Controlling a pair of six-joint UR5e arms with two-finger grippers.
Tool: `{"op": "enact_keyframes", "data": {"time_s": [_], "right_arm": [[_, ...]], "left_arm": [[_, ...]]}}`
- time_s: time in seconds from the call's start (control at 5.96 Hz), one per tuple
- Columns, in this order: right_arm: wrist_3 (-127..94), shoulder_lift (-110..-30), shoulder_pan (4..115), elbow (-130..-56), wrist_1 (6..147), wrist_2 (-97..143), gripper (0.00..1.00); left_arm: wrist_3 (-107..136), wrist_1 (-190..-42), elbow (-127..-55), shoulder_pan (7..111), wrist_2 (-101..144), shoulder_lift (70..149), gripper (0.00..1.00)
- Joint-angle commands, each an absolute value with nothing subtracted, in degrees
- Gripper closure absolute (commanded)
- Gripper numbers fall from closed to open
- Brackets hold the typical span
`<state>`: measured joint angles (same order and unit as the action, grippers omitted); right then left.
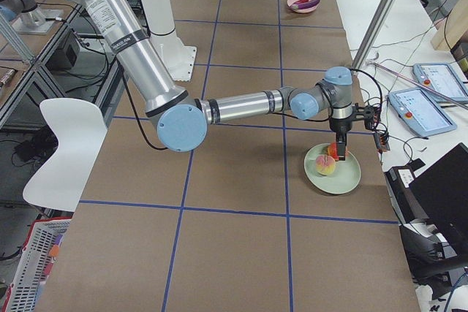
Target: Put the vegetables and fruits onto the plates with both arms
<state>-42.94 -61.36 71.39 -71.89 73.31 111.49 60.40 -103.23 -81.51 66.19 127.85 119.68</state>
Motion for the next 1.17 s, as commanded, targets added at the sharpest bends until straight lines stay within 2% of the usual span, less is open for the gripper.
{"op": "enact_keyframes", "data": {"time_s": [0.0,0.5,1.01], "right_arm": [[-35.90,-67.12,74.16,-81.33,78.71,121.33,0.00],[-21.74,-77.40,76.73,-97.17,89.19,125.51,0.00],[-13.64,-82.69,78.30,-99.40,89.91,131.28,0.00]], "left_arm": [[47.97,-103.10,-92.77,66.44,128.50,109.91,0.00],[31.27,-103.10,-96.50,69.42,127.71,102.86,0.00],[14.28,-103.10,-96.94,75.13,127.71,95.73,0.00]]}}
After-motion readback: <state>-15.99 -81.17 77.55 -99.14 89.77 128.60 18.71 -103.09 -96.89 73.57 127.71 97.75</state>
